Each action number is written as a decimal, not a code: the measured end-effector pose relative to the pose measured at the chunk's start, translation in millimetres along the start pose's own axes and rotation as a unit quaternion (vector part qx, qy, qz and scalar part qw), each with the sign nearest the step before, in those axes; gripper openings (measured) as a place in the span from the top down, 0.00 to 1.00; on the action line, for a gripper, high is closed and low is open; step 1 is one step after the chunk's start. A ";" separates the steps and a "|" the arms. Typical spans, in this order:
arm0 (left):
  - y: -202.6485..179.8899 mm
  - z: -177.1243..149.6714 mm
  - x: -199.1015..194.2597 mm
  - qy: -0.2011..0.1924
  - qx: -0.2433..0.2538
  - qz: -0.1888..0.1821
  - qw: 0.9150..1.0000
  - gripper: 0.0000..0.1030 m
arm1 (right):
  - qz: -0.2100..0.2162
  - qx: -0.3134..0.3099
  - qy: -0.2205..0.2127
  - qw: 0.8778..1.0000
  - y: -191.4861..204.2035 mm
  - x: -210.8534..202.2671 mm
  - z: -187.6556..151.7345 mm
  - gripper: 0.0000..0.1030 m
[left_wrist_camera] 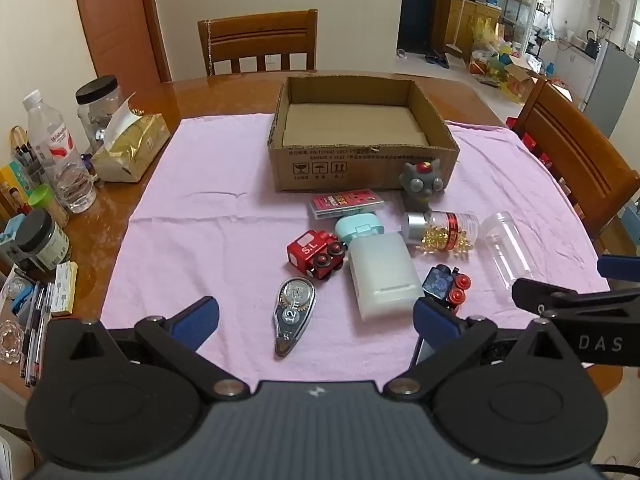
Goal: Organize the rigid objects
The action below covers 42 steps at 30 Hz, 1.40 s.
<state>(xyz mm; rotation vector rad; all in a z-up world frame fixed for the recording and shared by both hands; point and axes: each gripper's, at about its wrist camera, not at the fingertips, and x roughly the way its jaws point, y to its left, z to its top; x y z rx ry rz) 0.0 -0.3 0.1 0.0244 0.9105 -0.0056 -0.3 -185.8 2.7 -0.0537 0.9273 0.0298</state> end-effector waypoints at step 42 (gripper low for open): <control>0.5 1.7 -4.8 0.000 -0.006 -0.005 1.000 0.01 | 0.004 -0.007 -0.008 1.000 -1.5 -6.6 4.5 0.00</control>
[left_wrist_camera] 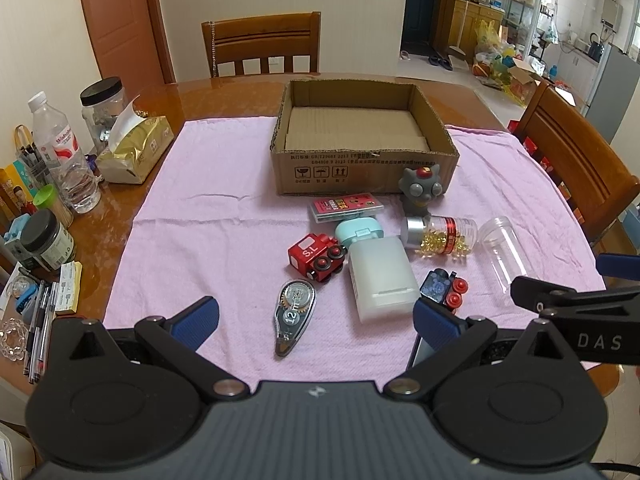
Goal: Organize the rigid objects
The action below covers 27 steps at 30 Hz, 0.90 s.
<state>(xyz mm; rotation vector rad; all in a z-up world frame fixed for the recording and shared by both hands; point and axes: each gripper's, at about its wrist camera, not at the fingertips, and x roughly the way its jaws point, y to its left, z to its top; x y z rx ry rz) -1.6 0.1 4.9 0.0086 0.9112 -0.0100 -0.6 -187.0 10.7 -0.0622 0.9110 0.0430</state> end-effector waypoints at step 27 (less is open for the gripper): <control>-7.3 -0.7 -8.6 -0.008 -0.014 0.003 1.000 0.01 | 0.011 -0.008 -0.018 1.000 -8.1 -4.2 -1.6 0.00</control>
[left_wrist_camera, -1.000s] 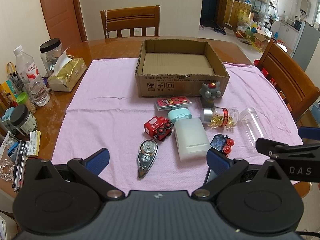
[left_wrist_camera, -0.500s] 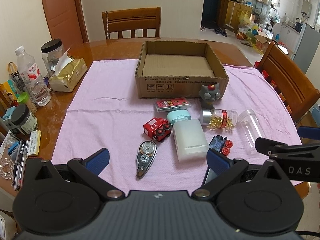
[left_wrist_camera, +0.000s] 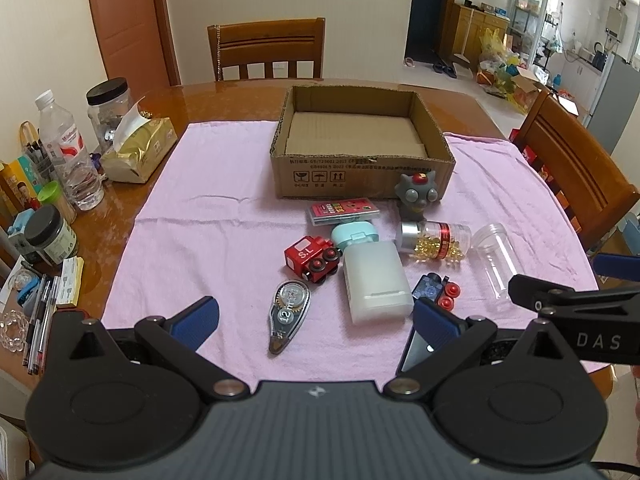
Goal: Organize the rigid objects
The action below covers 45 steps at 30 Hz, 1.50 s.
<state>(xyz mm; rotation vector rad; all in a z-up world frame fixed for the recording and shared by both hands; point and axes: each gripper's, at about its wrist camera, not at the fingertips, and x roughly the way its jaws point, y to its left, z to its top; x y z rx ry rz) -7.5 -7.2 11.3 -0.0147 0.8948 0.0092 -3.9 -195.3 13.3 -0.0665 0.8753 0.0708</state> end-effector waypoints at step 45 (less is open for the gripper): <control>30.4 -43.5 89.9 0.020 0.084 0.003 0.996 0.01 | 0.075 -0.032 0.008 0.997 11.6 39.8 -52.1 0.00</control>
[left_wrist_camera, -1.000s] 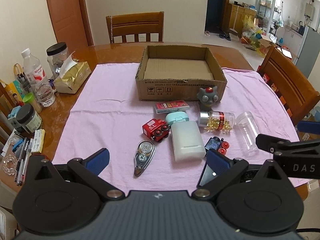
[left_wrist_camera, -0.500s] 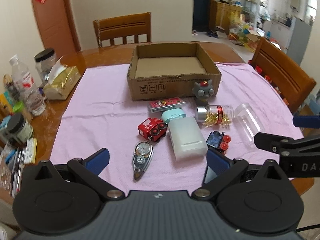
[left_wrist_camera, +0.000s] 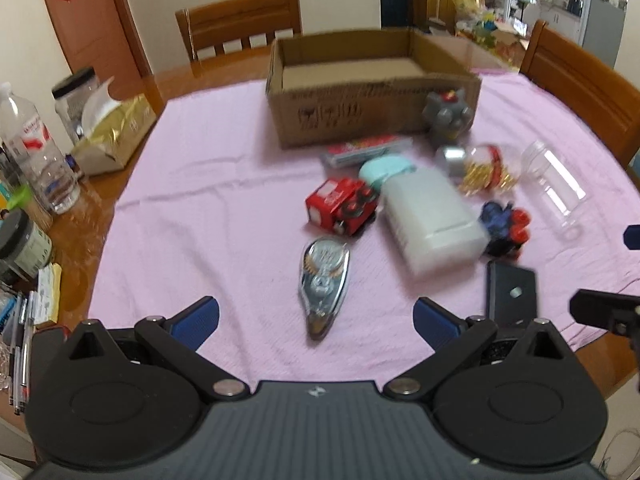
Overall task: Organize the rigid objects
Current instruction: 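Grasp the silver correction tape with the left tool while the right tool grasps the black power bank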
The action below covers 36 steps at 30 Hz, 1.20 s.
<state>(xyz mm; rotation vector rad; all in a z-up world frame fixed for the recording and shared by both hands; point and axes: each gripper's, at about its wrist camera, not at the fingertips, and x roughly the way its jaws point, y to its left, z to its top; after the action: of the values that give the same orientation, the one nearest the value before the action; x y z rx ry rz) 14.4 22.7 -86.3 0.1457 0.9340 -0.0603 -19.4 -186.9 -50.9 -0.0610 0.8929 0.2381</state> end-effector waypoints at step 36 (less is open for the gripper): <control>92.2 4.4 79.3 0.035 -0.059 0.028 0.997 0.01 | 0.067 -0.076 0.096 0.990 12.6 92.3 2.7 0.00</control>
<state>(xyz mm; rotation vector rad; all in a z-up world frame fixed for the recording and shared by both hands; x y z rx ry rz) 75.6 114.1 -138.5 0.0645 1.0011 0.0535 35.4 -157.6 -120.4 -0.1686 1.0714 0.4323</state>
